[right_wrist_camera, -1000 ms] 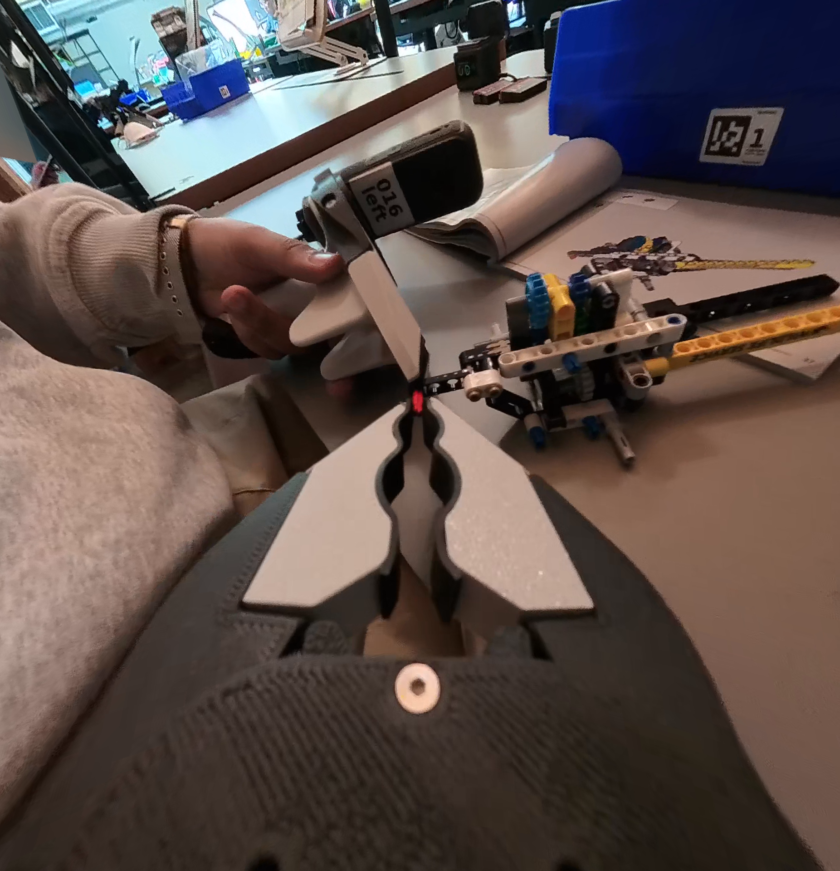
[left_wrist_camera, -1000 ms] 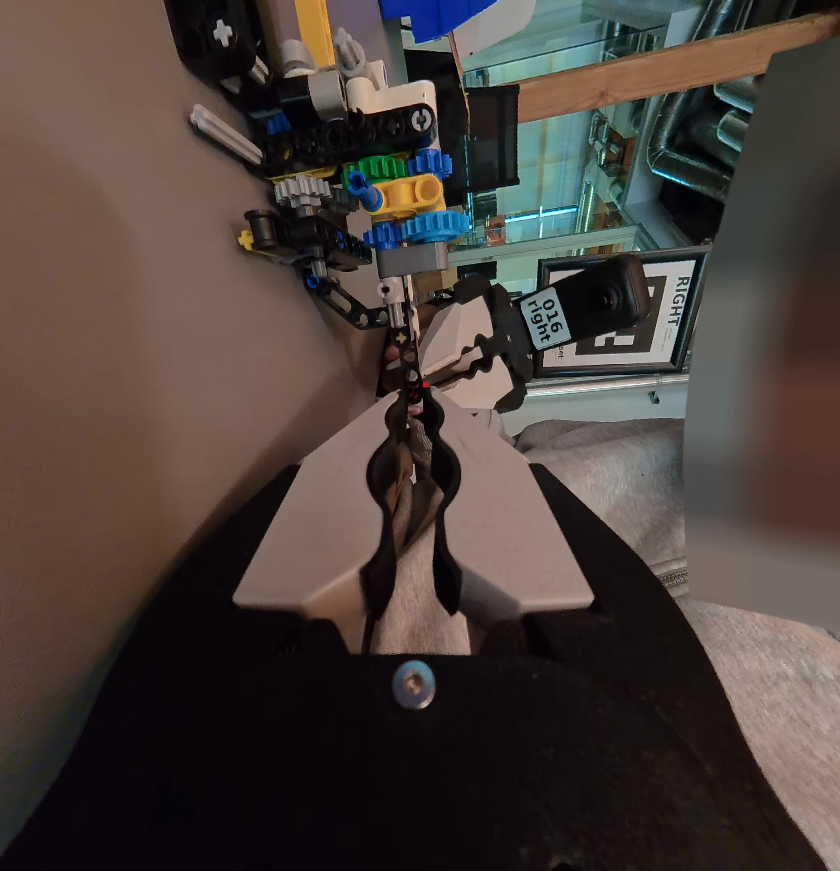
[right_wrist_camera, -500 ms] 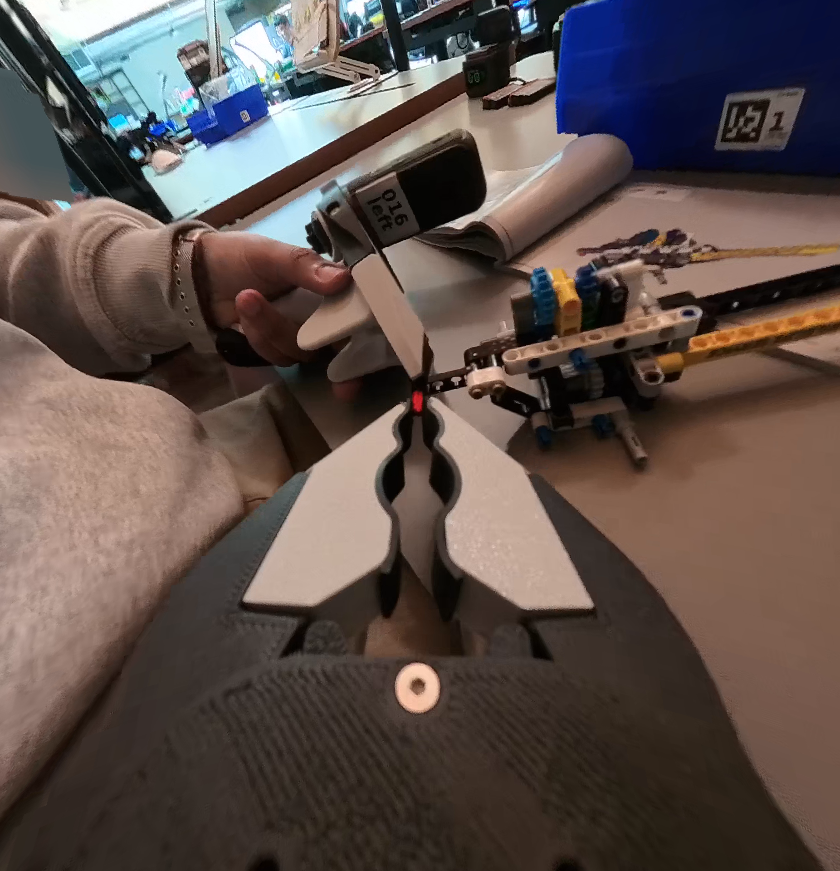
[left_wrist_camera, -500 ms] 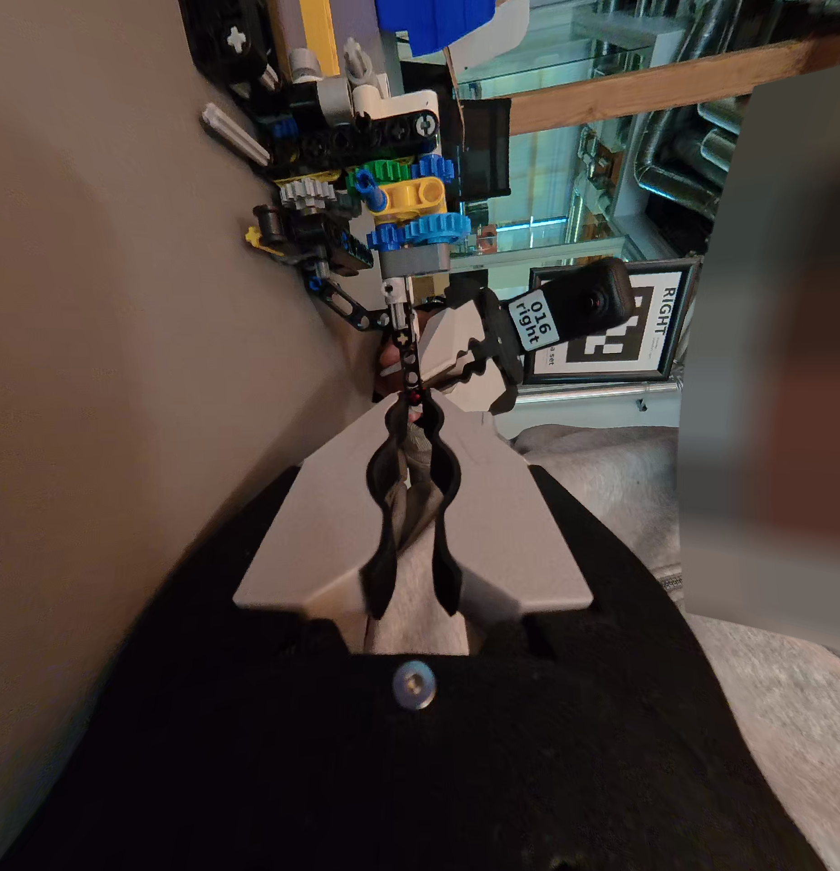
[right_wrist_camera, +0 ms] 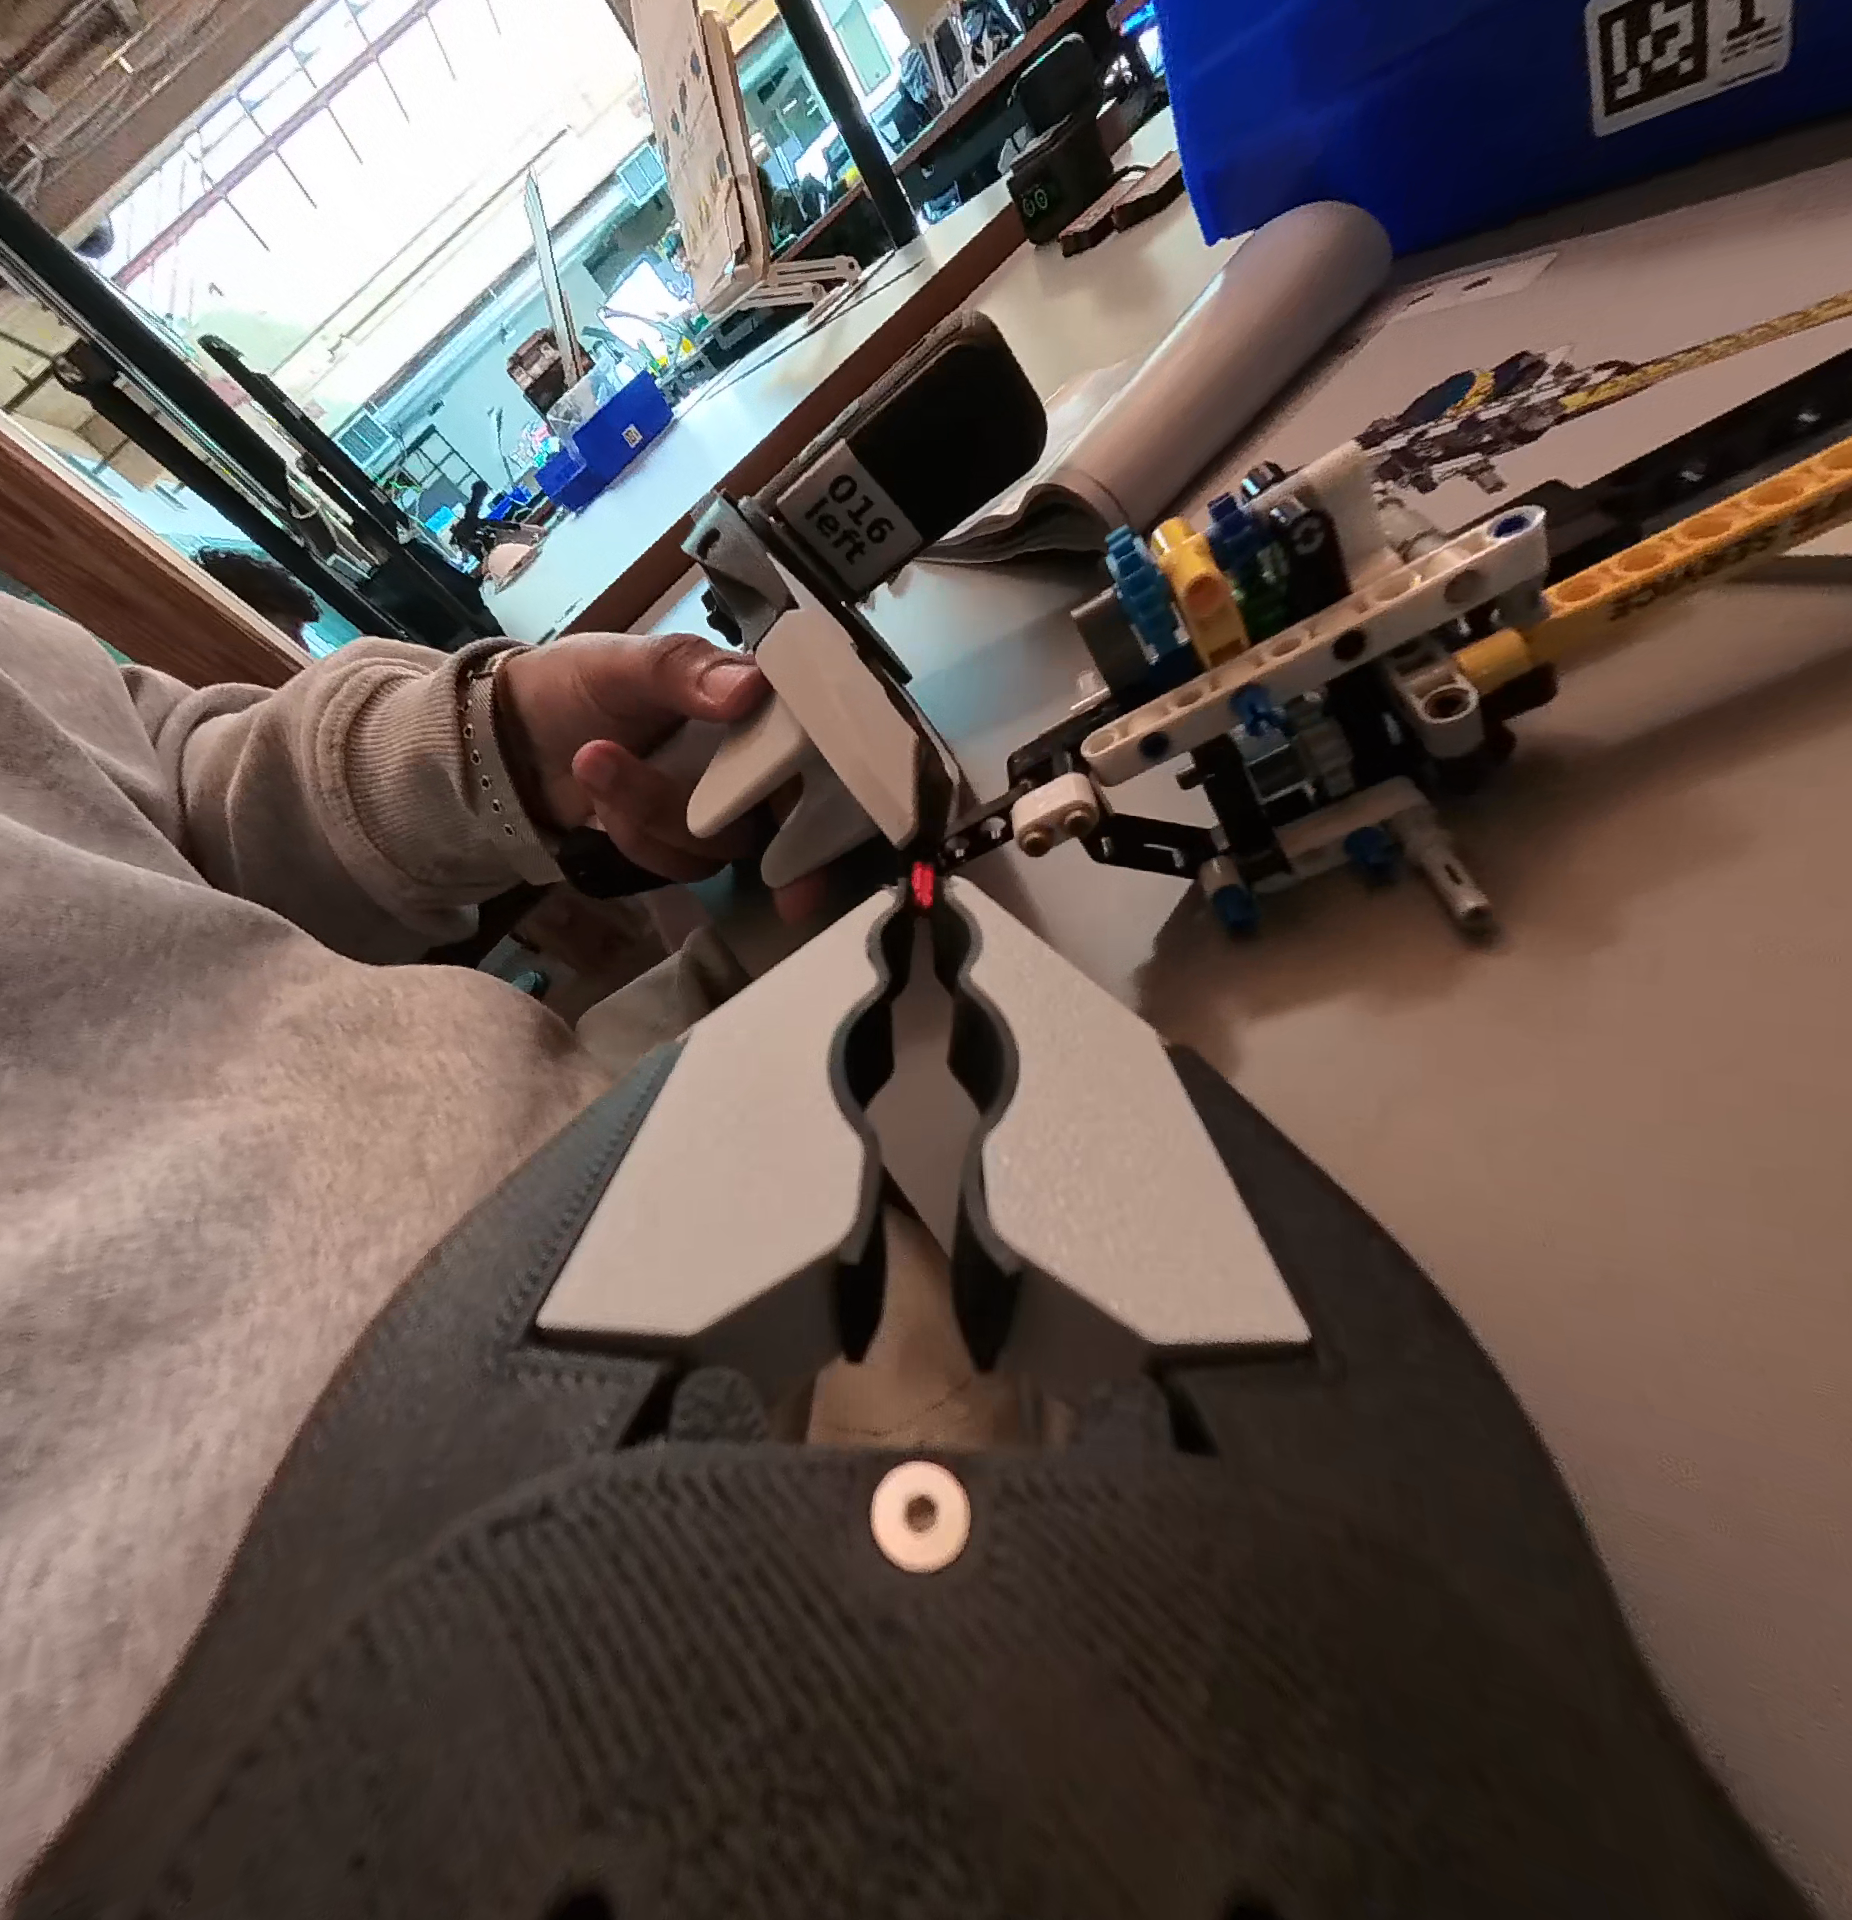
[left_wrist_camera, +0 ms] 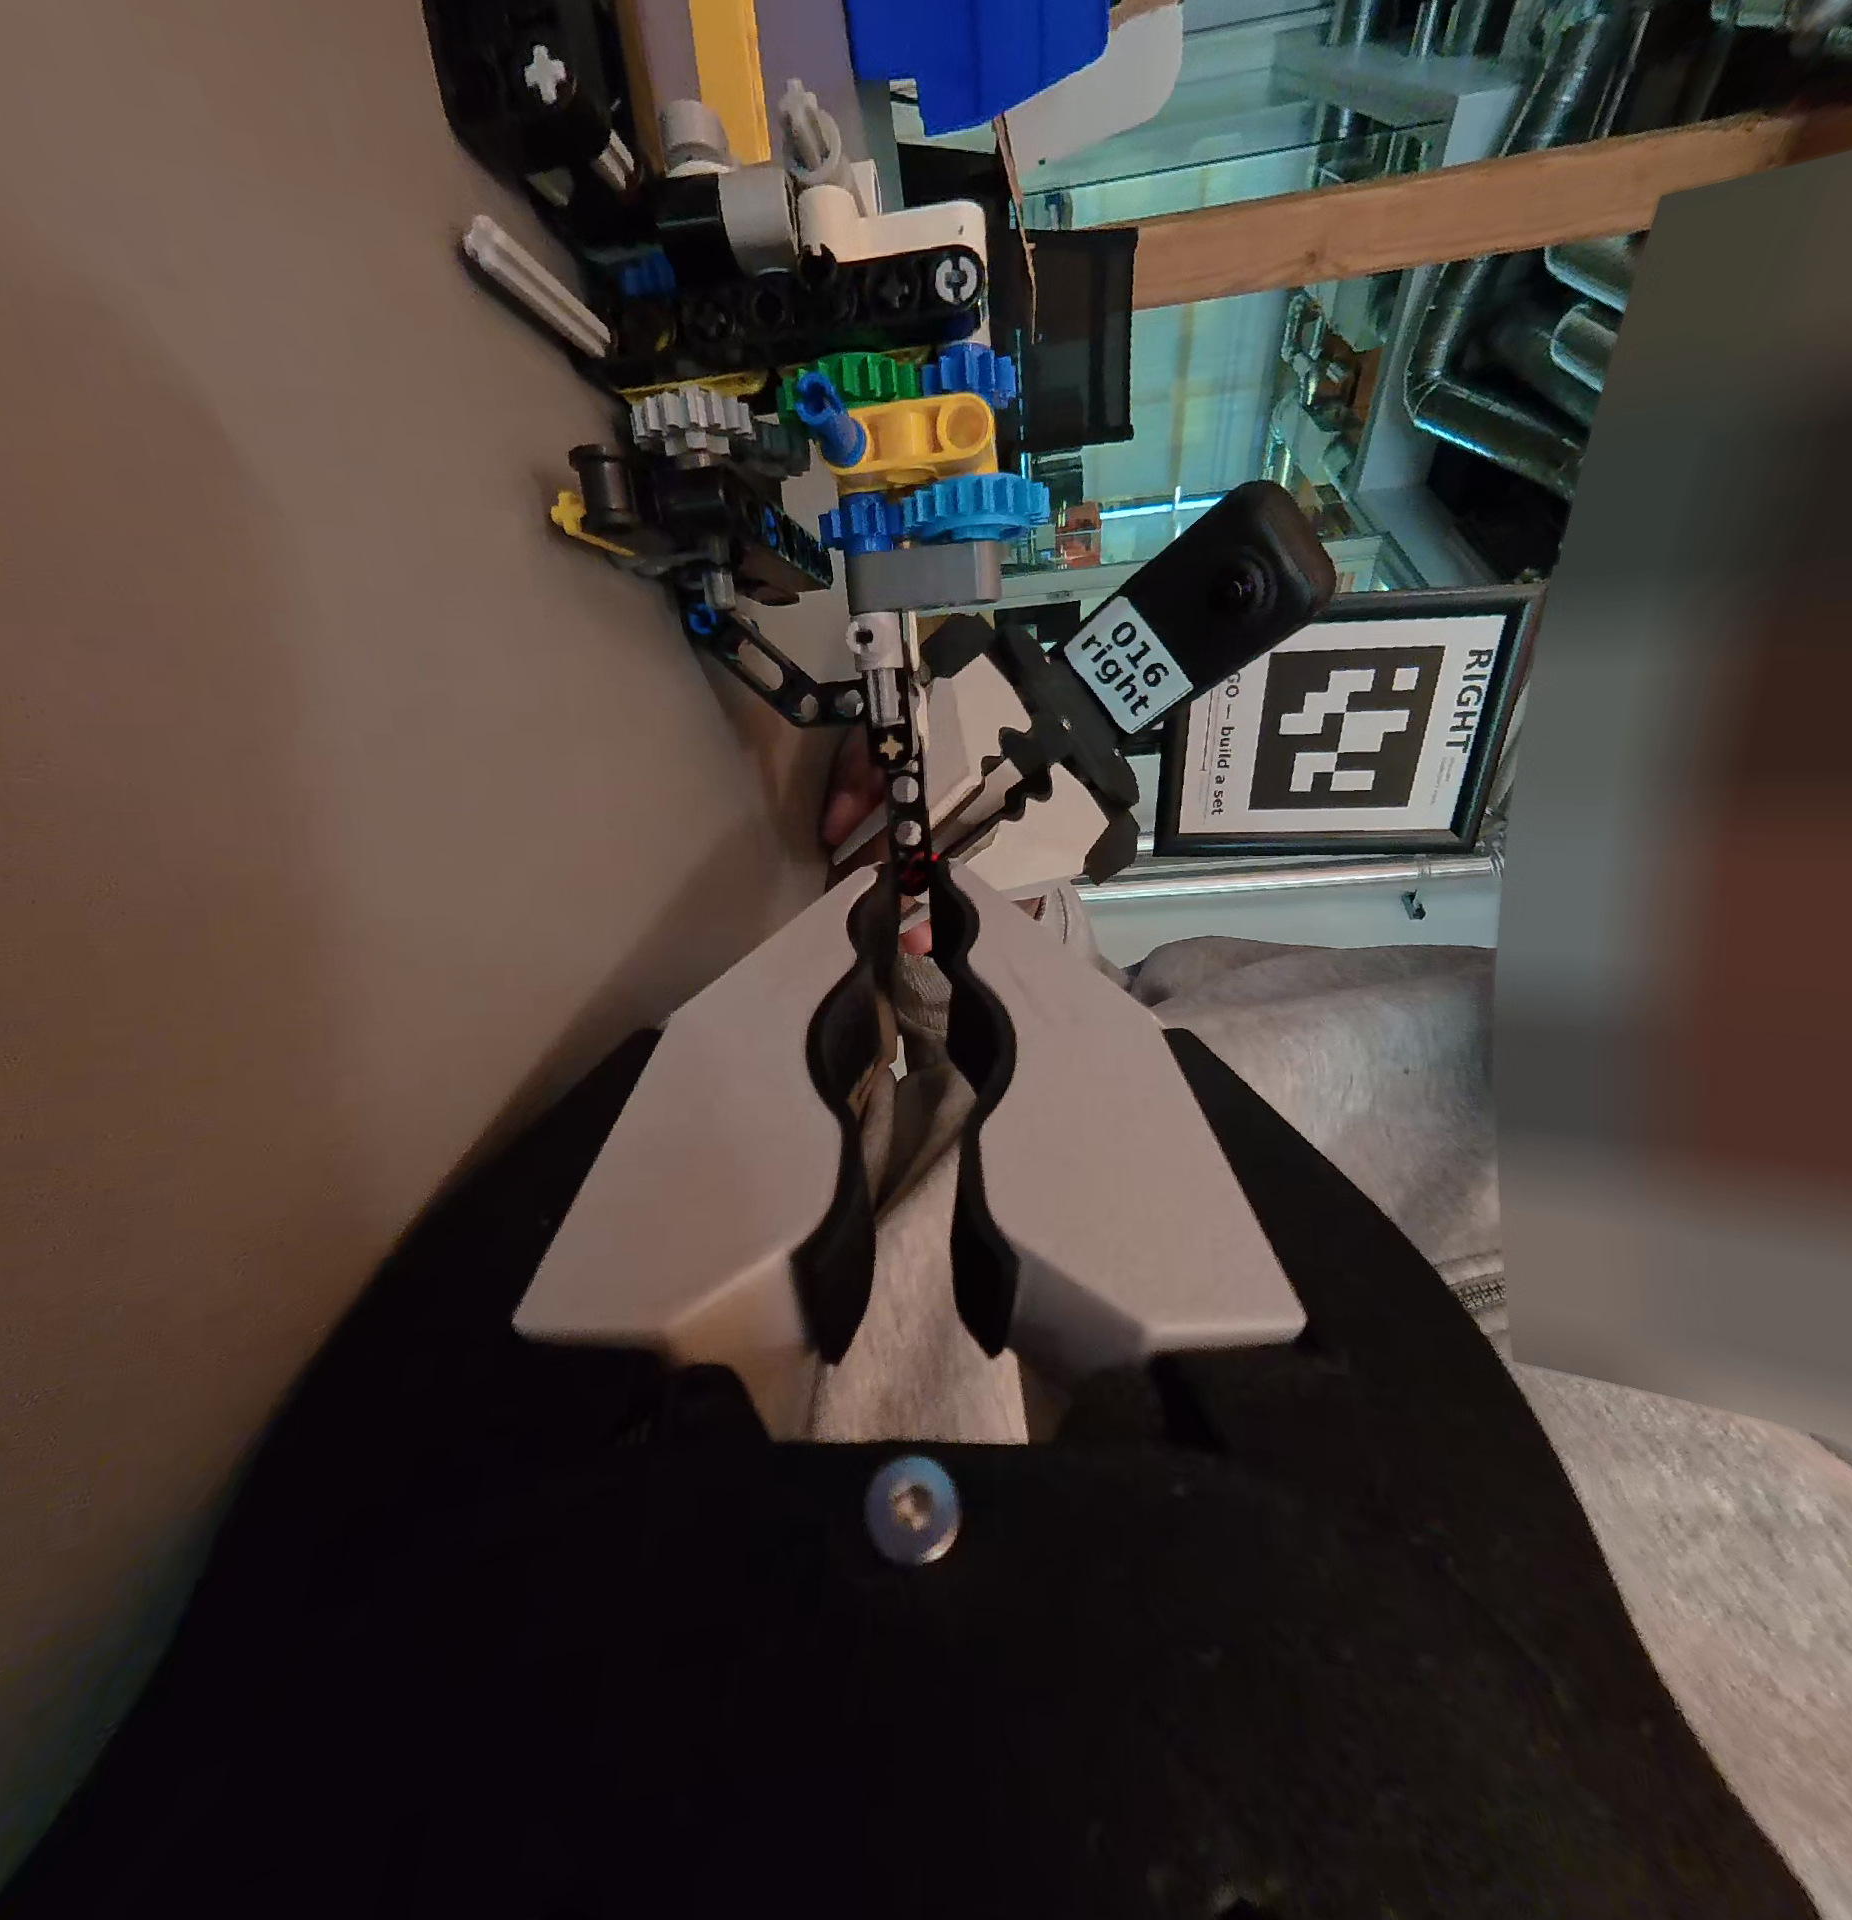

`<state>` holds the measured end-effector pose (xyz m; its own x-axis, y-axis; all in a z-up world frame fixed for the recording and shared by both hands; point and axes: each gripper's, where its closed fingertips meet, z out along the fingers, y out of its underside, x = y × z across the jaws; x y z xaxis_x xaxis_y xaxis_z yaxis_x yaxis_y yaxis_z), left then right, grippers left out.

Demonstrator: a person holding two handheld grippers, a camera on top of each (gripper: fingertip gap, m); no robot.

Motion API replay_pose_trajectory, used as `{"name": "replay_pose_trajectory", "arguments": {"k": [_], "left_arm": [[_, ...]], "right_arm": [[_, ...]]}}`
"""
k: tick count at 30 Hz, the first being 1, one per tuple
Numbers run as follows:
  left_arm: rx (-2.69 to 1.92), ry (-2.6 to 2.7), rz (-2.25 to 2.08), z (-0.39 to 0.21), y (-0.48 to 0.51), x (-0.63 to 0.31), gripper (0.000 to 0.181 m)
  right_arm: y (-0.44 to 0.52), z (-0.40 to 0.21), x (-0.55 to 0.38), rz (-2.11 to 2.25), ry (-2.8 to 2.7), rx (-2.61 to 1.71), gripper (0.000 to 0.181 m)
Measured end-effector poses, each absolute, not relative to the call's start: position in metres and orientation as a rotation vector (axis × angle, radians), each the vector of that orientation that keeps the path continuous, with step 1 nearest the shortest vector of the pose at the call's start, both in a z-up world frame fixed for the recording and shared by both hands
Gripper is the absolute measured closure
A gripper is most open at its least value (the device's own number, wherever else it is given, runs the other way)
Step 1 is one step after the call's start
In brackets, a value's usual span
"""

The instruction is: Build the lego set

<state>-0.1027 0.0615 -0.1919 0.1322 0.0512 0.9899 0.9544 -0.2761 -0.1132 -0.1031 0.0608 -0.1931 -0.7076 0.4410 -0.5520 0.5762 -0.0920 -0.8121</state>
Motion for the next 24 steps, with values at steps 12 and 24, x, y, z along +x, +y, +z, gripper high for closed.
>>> {"name": "replay_pose_trajectory", "arguments": {"k": [12, 24], "left_arm": [[-1.520, -1.016, -1.289, -0.1915, 0.0605, -0.1015, 0.175], [-1.560, -0.999, -1.291, -0.1935, 0.0594, -0.1007, 0.175]], "right_arm": [[0.0588, -0.1934, -0.1024, -1.924, 2.065, 1.099, 0.180], [0.0569, -0.1961, -0.1023, -1.876, 2.085, 1.083, 0.180]]}}
